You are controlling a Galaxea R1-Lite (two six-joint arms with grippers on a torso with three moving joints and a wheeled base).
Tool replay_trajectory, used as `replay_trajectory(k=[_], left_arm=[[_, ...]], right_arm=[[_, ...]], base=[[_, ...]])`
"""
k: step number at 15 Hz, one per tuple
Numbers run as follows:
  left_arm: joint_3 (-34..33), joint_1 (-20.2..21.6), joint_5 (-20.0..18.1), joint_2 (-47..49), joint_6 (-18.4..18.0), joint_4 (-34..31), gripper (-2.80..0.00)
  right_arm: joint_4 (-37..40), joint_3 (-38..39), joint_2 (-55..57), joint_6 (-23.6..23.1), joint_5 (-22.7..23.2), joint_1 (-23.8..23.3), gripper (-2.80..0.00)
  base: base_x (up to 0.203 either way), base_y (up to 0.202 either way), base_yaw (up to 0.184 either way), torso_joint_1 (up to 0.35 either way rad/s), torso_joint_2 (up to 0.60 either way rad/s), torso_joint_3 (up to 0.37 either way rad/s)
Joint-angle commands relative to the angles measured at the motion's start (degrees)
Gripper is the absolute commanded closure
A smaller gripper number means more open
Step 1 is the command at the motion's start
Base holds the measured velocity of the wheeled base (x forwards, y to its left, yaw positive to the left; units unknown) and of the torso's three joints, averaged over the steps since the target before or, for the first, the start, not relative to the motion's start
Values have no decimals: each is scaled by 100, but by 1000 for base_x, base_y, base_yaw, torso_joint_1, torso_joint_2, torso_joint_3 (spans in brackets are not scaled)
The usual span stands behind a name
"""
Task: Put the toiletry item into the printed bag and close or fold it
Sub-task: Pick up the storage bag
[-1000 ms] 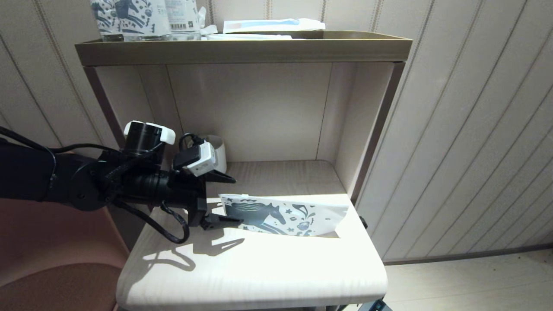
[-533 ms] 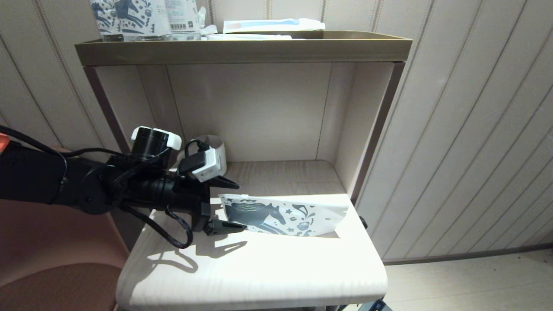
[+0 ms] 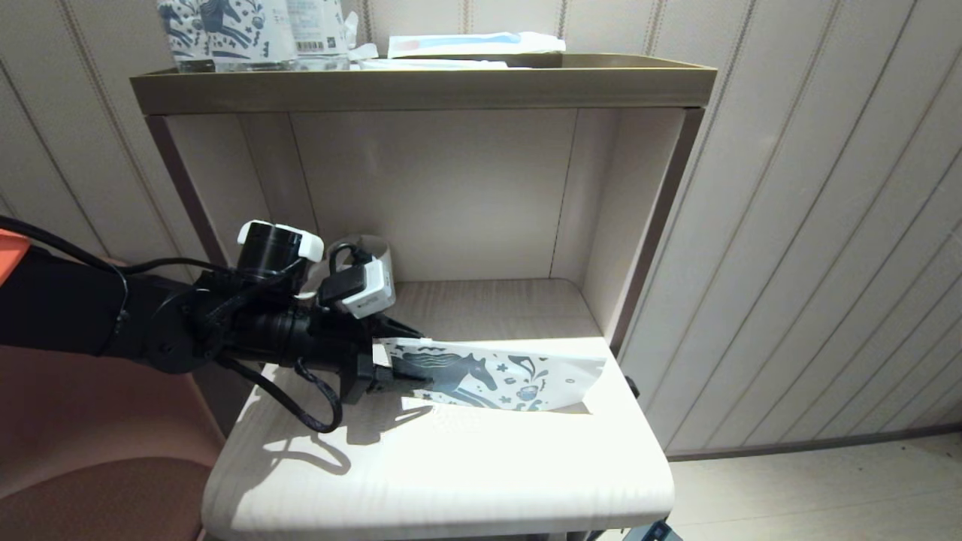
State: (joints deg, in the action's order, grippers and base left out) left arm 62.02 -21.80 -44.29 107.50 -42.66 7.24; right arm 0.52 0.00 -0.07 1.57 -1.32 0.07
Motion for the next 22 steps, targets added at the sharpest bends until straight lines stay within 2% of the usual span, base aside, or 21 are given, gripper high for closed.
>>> replay_trajectory(k=[1,10,12,15,16,20,22], left_arm=[[-80,-18,-18,-2,-152,3,0],[-51,-97,-21,-117,-214,-41,0],[9,-97,-33,-289,-118,-53,0],[48,-69,-25,-961,274,-189,0],[55,-62,-16,-1276,399,-453,0],[-68,1,-2,-2416,560,-2478,0],[-463,197,-101,-2673,574,-2668,0]], right_arm=[[0,0,7,1,0,1,0],[0,0,7,1,2,1,0],[0,0,7,-7,9,1,0],[38,-18,7,-69,9,10,0],[114,-35,7,-69,9,10,0],[83,-28,7,-69,10,1,0],[161,-366,7,3,192,1,0]], base=[[0,0,0,0,0,0],[0,0,0,0,0,0],[0,0,0,0,0,0],[0,0,0,0,0,0],[0,0,0,0,0,0],[0,0,0,0,0,0],[0,0,0,0,0,0]])
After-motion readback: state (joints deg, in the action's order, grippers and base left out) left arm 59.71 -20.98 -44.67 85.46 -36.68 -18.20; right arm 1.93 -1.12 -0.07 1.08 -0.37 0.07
